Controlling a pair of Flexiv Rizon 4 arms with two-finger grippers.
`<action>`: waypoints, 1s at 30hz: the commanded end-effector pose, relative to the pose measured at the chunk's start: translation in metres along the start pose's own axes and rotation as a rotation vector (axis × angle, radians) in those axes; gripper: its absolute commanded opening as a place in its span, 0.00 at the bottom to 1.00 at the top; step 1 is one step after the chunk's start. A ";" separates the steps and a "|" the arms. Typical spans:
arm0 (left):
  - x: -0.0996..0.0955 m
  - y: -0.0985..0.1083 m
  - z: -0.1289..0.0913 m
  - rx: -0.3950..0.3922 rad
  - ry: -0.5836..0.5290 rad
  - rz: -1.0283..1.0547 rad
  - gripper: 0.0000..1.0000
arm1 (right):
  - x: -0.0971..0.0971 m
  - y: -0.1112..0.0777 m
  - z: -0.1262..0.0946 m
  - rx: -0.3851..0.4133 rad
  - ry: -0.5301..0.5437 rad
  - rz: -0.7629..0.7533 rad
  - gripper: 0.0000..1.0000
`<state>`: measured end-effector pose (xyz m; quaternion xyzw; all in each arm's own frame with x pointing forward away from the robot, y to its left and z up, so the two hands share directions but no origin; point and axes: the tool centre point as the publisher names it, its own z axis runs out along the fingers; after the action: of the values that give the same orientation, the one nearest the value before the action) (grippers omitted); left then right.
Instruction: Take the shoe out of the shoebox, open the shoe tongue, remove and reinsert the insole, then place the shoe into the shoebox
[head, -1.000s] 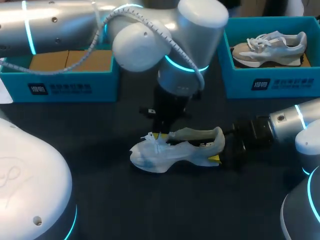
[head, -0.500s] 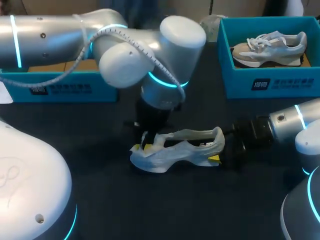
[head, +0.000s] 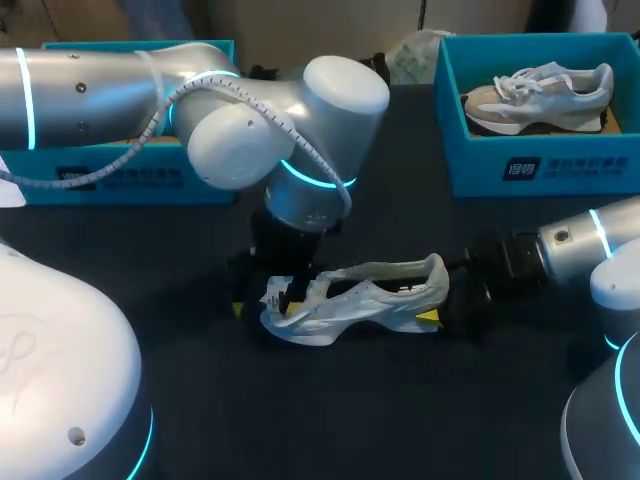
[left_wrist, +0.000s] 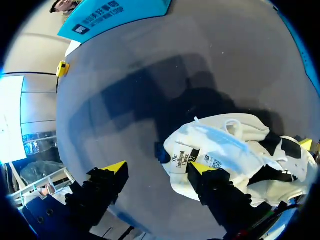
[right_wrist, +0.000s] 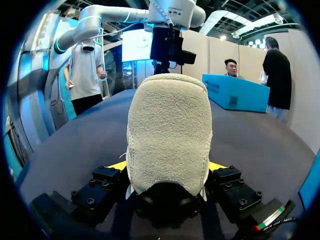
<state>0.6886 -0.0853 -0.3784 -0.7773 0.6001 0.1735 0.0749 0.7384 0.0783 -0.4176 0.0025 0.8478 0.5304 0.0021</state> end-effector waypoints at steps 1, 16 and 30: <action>0.002 0.004 0.001 0.007 0.018 -0.004 1.00 | 0.000 -0.001 0.003 0.005 0.001 0.002 0.00; 0.001 0.004 -0.073 0.209 0.228 0.333 1.00 | 0.000 -0.001 0.003 0.005 0.001 0.002 0.00; 0.010 -0.005 -0.157 0.425 0.372 1.193 1.00 | 0.000 -0.001 0.003 0.005 0.001 0.002 0.00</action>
<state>0.7204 -0.1486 -0.2529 -0.5177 0.8538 -0.0284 0.0473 0.7384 0.0778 -0.4181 0.0027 0.8480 0.5300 0.0021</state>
